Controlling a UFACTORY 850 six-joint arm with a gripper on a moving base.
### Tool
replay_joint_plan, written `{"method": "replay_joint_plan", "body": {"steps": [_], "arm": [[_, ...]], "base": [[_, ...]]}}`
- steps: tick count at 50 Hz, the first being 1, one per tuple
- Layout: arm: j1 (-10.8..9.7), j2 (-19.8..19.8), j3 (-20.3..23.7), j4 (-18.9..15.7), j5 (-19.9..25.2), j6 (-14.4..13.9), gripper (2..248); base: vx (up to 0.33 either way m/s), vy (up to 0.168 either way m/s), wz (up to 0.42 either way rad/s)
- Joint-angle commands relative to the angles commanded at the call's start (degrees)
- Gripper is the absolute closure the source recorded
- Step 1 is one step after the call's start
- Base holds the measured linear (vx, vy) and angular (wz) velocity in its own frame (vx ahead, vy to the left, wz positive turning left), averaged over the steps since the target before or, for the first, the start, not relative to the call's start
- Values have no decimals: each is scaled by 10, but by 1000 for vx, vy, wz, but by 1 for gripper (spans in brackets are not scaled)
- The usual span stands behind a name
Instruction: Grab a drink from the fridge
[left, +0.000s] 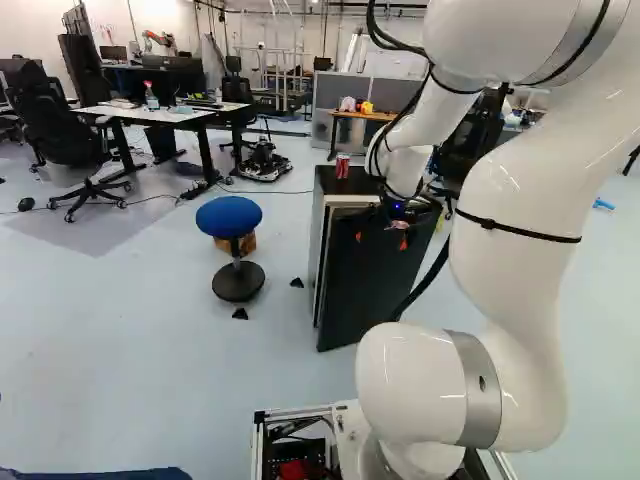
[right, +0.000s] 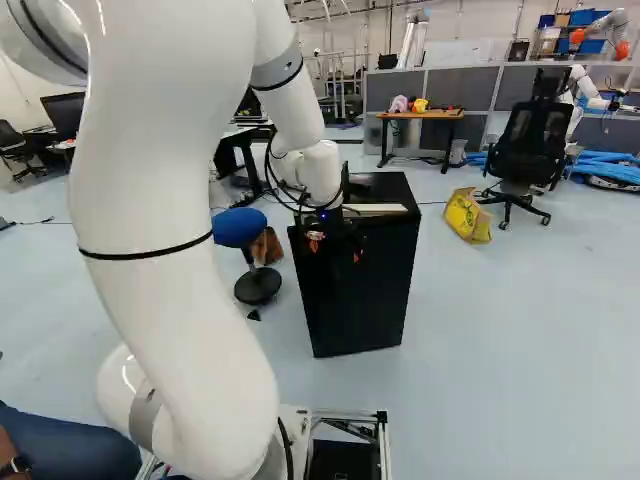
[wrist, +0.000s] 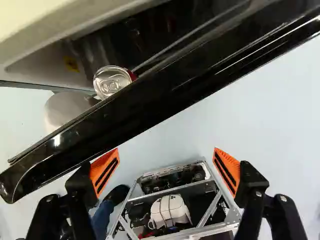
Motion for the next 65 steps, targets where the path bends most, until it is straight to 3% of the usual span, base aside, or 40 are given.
{"method": "replay_joint_plan", "body": {"steps": [43, 65], "arm": [[33, 8, 10, 0, 126, 0, 3], [40, 9, 11, 0, 128, 0, 3]], "base": [[0, 0, 0], [0, 0, 0]]}}
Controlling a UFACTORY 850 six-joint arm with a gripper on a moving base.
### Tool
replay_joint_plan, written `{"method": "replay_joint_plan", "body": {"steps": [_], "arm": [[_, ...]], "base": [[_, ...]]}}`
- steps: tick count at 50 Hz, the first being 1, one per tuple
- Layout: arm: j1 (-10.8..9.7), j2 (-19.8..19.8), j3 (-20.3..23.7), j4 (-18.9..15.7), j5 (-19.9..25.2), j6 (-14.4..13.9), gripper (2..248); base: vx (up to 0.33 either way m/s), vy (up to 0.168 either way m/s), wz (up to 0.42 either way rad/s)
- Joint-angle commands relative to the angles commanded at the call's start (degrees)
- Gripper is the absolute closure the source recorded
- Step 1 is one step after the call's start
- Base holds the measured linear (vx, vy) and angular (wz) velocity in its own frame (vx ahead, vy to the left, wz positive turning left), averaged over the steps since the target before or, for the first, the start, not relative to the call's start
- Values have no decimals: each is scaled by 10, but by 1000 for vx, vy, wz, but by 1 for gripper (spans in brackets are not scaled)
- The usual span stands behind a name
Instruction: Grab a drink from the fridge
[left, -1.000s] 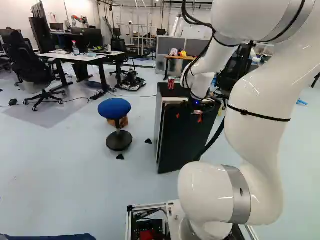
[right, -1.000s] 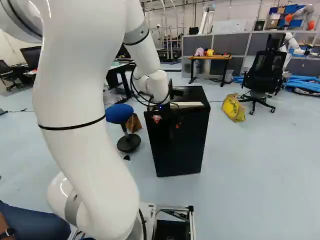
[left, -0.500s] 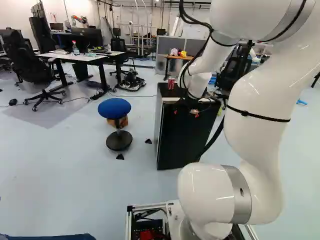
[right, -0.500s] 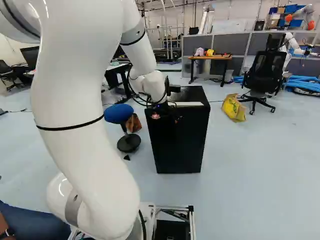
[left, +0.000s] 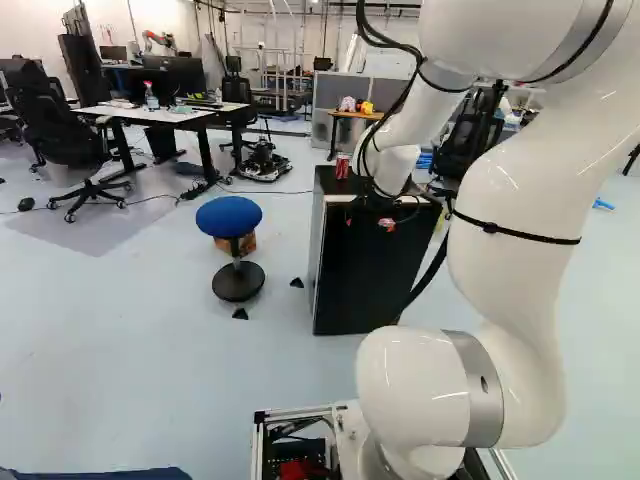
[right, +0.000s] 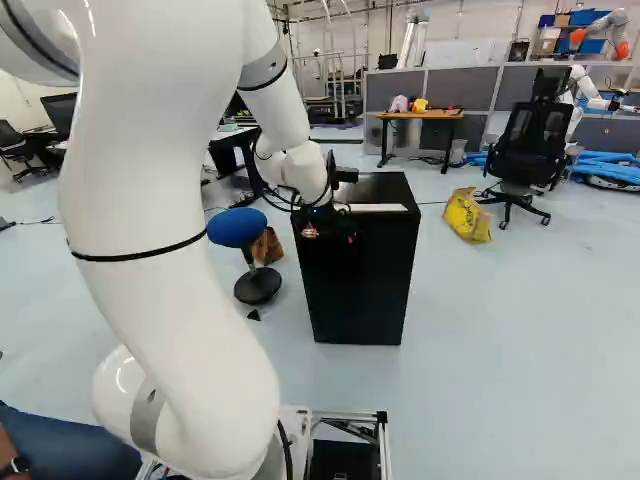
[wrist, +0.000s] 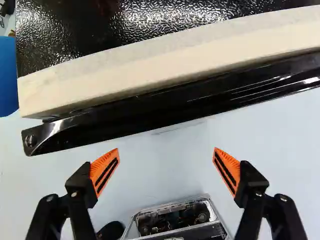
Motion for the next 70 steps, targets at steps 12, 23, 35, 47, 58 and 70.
{"method": "replay_joint_plan", "body": {"steps": [12, 23, 35, 47, 58, 70], "arm": [[4, -2, -3, 0, 0, 0, 3], [9, -6, -8, 0, 0, 0, 3], [12, -12, -15, 0, 0, 0, 3], [13, -17, -21, 0, 0, 0, 3], [13, -17, -21, 0, 0, 0, 3], [13, -17, -21, 0, 17, 0, 3]], "base": [[0, 0, 0], [0, 0, 0], [0, 0, 0], [0, 0, 0], [0, 0, 0], [0, 0, 0]]}}
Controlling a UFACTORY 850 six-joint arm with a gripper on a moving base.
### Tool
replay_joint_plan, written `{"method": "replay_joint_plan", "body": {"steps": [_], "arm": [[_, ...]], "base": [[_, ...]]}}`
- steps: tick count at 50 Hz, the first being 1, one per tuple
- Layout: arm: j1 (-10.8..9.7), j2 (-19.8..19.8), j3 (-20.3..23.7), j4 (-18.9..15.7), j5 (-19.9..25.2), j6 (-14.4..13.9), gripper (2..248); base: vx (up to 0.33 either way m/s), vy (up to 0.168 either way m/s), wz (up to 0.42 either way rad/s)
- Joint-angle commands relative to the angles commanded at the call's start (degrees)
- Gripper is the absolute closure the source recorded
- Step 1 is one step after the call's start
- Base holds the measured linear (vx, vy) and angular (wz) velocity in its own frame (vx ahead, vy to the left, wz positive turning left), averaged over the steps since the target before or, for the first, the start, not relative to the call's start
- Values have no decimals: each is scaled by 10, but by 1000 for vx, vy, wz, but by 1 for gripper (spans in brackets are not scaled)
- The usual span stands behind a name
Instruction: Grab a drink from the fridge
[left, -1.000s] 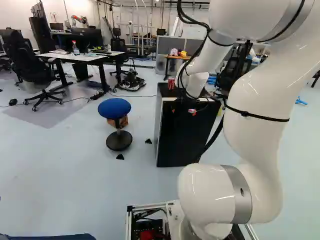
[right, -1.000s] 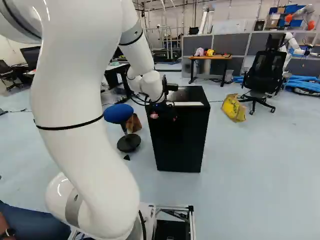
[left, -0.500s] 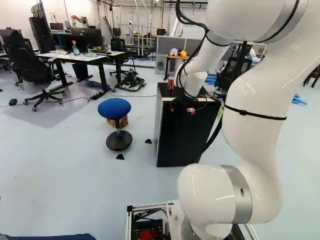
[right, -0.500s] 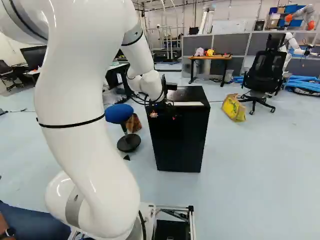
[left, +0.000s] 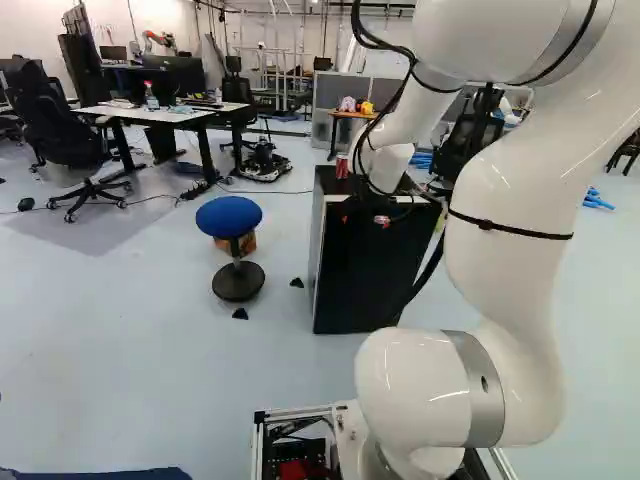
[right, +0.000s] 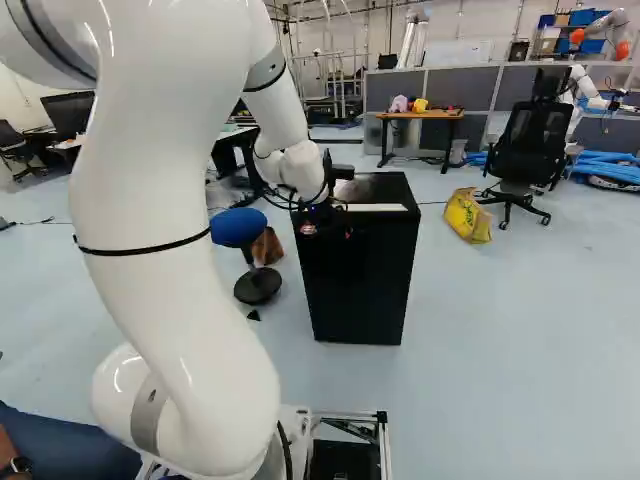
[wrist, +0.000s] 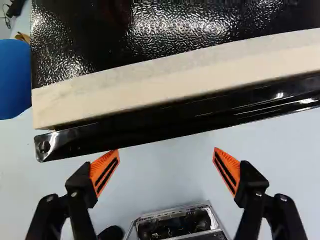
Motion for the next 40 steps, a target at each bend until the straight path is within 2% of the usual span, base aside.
{"method": "replay_joint_plan", "body": {"steps": [20, 40], "arm": [[0, 2, 3, 0, 11, 0, 3], [-4, 46, 55, 0, 11, 0, 3]], "base": [[0, 0, 0], [0, 0, 0]]}}
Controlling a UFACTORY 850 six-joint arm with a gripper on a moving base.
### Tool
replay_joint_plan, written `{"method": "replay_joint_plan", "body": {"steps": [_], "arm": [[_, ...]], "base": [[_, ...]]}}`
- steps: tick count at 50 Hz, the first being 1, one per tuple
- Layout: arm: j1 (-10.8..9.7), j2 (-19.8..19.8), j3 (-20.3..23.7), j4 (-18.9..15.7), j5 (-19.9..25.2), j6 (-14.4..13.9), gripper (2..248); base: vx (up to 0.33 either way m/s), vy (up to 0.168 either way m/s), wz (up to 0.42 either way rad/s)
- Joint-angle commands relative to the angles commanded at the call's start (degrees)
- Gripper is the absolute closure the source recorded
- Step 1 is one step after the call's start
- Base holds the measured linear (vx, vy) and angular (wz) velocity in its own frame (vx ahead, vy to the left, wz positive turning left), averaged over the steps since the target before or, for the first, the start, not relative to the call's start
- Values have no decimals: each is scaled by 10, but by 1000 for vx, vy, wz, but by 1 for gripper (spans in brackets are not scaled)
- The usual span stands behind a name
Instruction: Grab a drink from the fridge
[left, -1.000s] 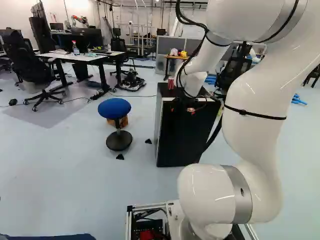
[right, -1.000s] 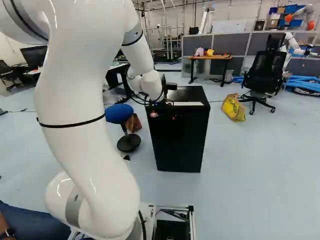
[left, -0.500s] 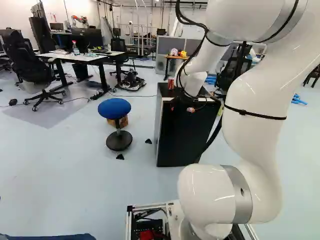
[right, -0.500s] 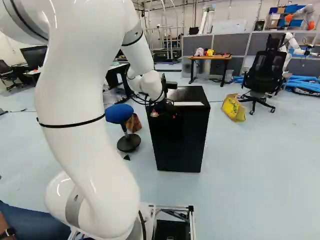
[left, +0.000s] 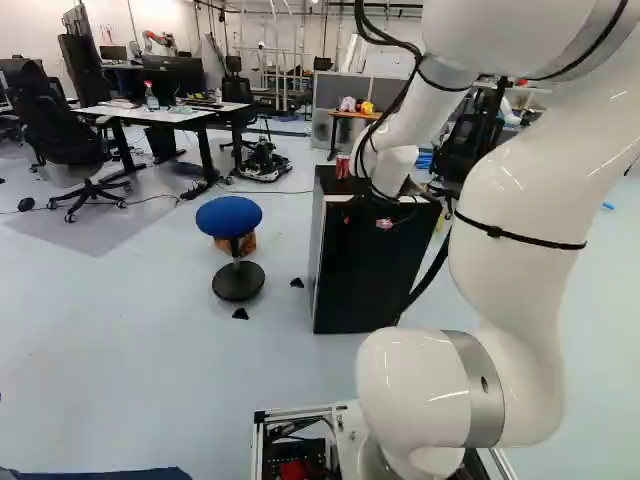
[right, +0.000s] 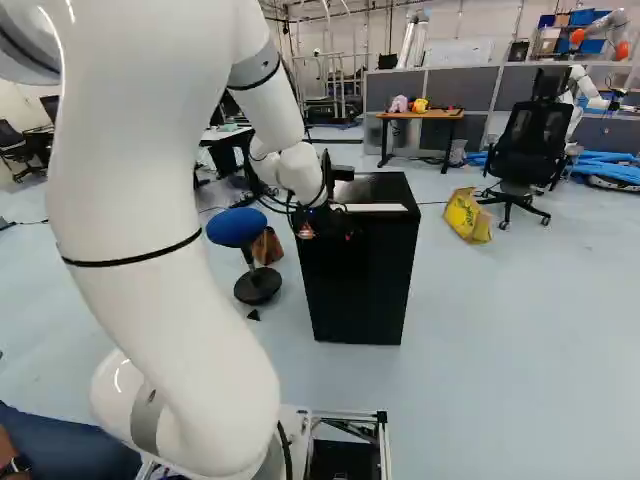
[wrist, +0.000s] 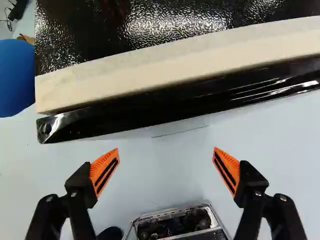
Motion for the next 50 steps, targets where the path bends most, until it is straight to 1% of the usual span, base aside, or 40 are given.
{"method": "replay_joint_plan", "body": {"steps": [10, 18, 28, 40, 50], "arm": [[-2, 26, 30, 0, 3, 0, 3], [-3, 47, 53, 0, 25, 0, 3], [-4, 74, 84, 0, 76, 0, 3], [3, 107, 118, 0, 147, 0, 3], [8, 114, 125, 0, 207, 0, 3]], "base": [[0, 0, 0], [0, 0, 0], [0, 0, 0], [0, 0, 0], [0, 0, 0]]}}
